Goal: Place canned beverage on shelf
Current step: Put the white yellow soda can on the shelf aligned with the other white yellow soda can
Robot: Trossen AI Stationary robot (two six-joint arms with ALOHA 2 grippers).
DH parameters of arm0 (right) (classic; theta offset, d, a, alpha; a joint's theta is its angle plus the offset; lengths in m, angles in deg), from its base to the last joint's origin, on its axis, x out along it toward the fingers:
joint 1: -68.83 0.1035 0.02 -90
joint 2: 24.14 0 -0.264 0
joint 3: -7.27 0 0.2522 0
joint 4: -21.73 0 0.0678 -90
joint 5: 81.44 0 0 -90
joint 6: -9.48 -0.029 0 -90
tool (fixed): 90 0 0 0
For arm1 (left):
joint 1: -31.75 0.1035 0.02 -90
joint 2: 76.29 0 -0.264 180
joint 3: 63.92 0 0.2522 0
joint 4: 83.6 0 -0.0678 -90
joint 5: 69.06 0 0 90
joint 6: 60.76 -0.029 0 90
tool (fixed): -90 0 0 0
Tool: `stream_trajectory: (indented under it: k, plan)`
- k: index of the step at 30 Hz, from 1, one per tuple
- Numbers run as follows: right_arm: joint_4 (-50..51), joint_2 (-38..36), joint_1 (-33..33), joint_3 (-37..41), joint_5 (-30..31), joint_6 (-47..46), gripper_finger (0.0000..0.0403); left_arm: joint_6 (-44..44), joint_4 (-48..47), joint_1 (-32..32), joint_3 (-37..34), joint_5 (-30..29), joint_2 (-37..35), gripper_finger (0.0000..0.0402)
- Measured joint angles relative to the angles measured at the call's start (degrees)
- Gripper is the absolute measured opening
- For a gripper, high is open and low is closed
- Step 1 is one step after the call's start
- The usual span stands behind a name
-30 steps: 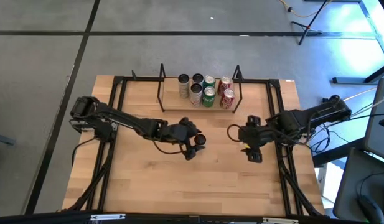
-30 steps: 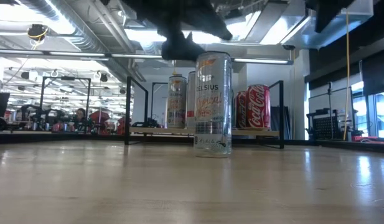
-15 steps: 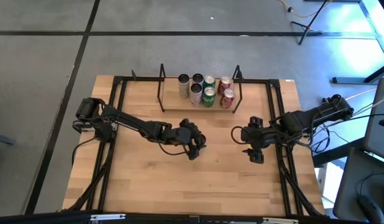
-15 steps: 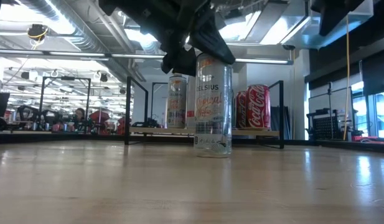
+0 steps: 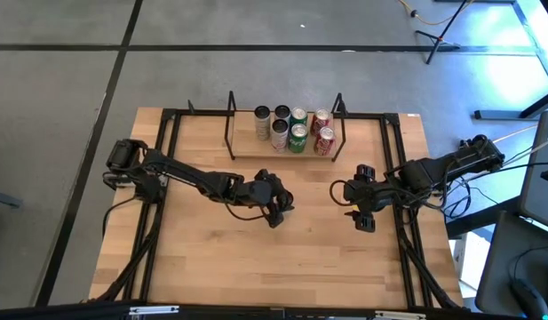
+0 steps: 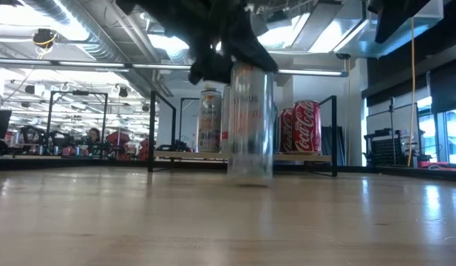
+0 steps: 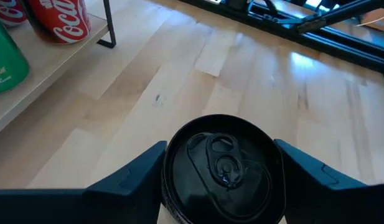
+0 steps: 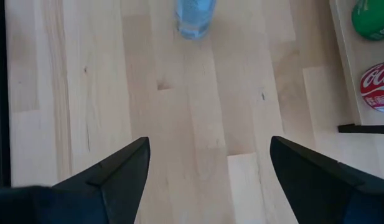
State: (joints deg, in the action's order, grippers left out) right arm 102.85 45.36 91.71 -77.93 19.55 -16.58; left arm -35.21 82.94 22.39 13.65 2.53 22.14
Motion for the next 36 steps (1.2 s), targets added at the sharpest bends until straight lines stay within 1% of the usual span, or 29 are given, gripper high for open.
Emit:
stream_trajectory:
  k: [3, 6, 8, 14, 17, 22, 27, 32, 36]
  plan:
    - [0.2, 0.0, 0.0, 0.0, 0.0, 0.3, 0.0317, 1.1, -0.5, -0.3, 0.0, -0.2, -2.6, 0.022]
    - [0.1, 0.0, 0.0, 0.0, 0.0, 0.9, 0.0317, 1.4, -2.5, -0.3, 0.0, -0.8, -7.2, 0.022]
    - [0.1, 0.0, 0.0, 0.0, 0.2, 0.9, 0.0317, 1.3, -4.1, 0.0, 0.1, -2.5, -10.5, 0.022]
    - [-0.3, 0.0, 0.0, 0.0, 3.9, 1.3, 0.0317, 0.9, -11.2, 2.5, 0.1, -9.0, -20.4, 0.022]
    - [-0.4, 0.0, 0.0, 0.0, 4.2, 2.3, 0.0317, 0.9, -14.4, 4.8, 0.2, -11.8, -23.4, 0.022]
    - [-0.4, 0.0, 0.0, 0.0, 5.3, 2.5, 0.0317, 1.0, -21.0, 11.5, 0.2, -14.4, -23.7, 0.022]
    - [-0.5, 0.0, 0.0, 0.0, 5.1, 2.0, 0.0317, 2.2, -20.9, 18.8, 0.2, -14.9, -21.7, 0.022]
    - [-1.6, 0.0, 0.0, 0.0, 5.0, 1.9, 0.0317, 2.4, -19.9, 25.1, 0.2, -10.4, -18.9, 0.022]
    - [-2.0, 0.0, 0.0, 0.0, 5.0, 1.9, 0.0317, 1.2, -18.8, 26.5, 0.2, -7.9, -15.9, 0.0225]
